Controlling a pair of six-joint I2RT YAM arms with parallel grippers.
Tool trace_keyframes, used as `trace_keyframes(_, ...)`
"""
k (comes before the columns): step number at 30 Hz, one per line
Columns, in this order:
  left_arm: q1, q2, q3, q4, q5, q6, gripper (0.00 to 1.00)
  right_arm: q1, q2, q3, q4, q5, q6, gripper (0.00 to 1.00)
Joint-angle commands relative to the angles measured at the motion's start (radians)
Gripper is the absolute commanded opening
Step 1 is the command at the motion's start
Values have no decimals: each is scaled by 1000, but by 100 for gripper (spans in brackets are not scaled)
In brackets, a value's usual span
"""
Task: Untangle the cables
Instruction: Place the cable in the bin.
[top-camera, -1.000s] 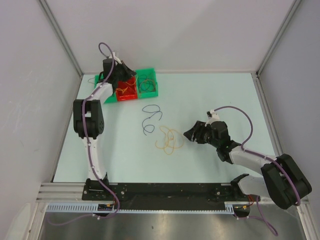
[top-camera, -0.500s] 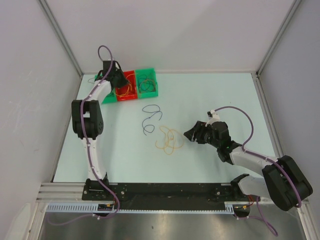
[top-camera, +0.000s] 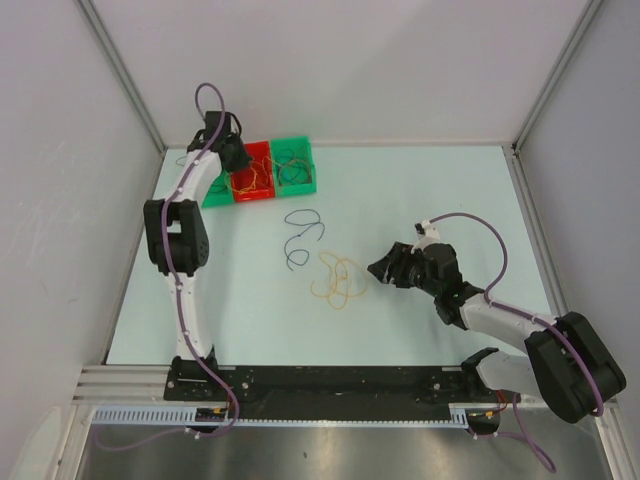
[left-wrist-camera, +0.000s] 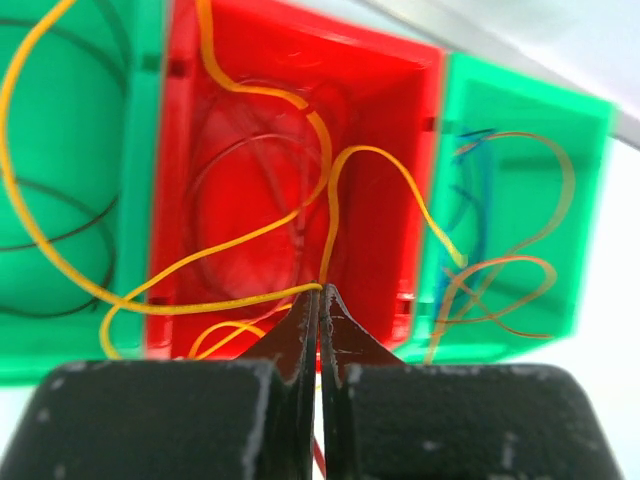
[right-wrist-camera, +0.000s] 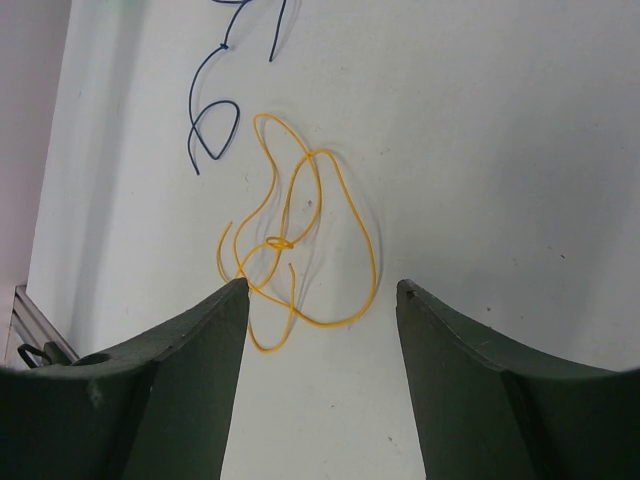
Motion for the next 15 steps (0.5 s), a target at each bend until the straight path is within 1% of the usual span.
trace_keyframes(1,9,-14,53,-55,-110,4,0,-4,-19,-5,23,-3,5,65)
trace_keyframes(2,11,-14,64,-90,-170,-3,0,-4,-19,-5,23,-3,5,65)
trace_keyframes(3,22,-20,66,-92,-181,-8,0,-4,-19,-6,23,-3,5,65)
trace_keyframes(5,34,-29,61,-83,-154,-13,0,-4,-19,-5,23,-2,5,65)
trace_keyframes(8,37,-2,104,-104,-140,12,0,-4,-16,-5,26,-5,5,65)
trace_keyframes(11,19,23,141,-97,-117,55,0,-4,-16,-5,28,-3,6,65)
trace_keyframes(15,-41,67,210,-107,-107,116,1,-4,-16,-3,26,-2,6,65)
